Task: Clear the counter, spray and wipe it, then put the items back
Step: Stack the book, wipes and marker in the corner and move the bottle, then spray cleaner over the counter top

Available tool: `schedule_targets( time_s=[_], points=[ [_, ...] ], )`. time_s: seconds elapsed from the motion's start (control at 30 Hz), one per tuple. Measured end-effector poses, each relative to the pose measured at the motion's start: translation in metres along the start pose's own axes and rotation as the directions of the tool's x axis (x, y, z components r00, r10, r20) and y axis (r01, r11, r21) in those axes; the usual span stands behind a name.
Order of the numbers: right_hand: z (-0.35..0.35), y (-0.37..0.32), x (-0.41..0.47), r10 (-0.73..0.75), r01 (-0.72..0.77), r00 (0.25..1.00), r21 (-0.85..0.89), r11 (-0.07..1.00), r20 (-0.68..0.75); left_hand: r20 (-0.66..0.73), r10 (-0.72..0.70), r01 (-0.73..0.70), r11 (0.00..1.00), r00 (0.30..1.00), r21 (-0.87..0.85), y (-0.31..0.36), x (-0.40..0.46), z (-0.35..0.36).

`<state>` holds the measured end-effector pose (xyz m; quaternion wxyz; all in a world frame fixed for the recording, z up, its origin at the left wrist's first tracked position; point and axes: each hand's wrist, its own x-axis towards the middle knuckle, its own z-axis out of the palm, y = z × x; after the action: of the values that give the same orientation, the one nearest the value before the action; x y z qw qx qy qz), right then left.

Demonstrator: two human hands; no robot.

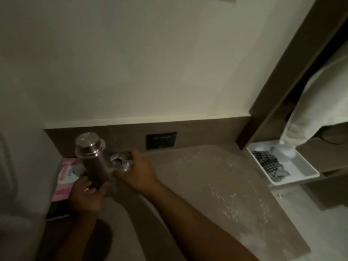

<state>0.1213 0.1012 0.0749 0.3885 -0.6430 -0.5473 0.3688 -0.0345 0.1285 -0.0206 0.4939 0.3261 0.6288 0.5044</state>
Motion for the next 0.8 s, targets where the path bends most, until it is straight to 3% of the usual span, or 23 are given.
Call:
schedule_targets(
  time_s=[0.13,0.37,0.53,0.8],
  points=[
    [-0.048,0.041,-0.024,0.14,-0.137,0.982,0.031,0.99,-0.125,-0.079,0.035,-0.028,0.996,0.996,0.083,-0.034,-0.056,0.004],
    [-0.186,0.104,-0.107,0.282,-0.206,0.916,0.267,0.941,-0.284,0.116,0.053,-0.069,0.988,0.992,0.139,-0.075,-0.153,0.087],
    [-0.3,0.165,-0.194,0.35,-0.239,0.845,0.3,0.923,-0.404,0.206,0.049,-0.099,0.966,0.977,0.238,-0.11,-0.246,0.185],
    [-0.434,0.218,-0.242,0.433,-0.238,0.719,0.394,0.888,-0.543,0.504,-0.043,-0.097,0.964,0.863,0.247,-0.112,-0.345,0.327]
  ],
)
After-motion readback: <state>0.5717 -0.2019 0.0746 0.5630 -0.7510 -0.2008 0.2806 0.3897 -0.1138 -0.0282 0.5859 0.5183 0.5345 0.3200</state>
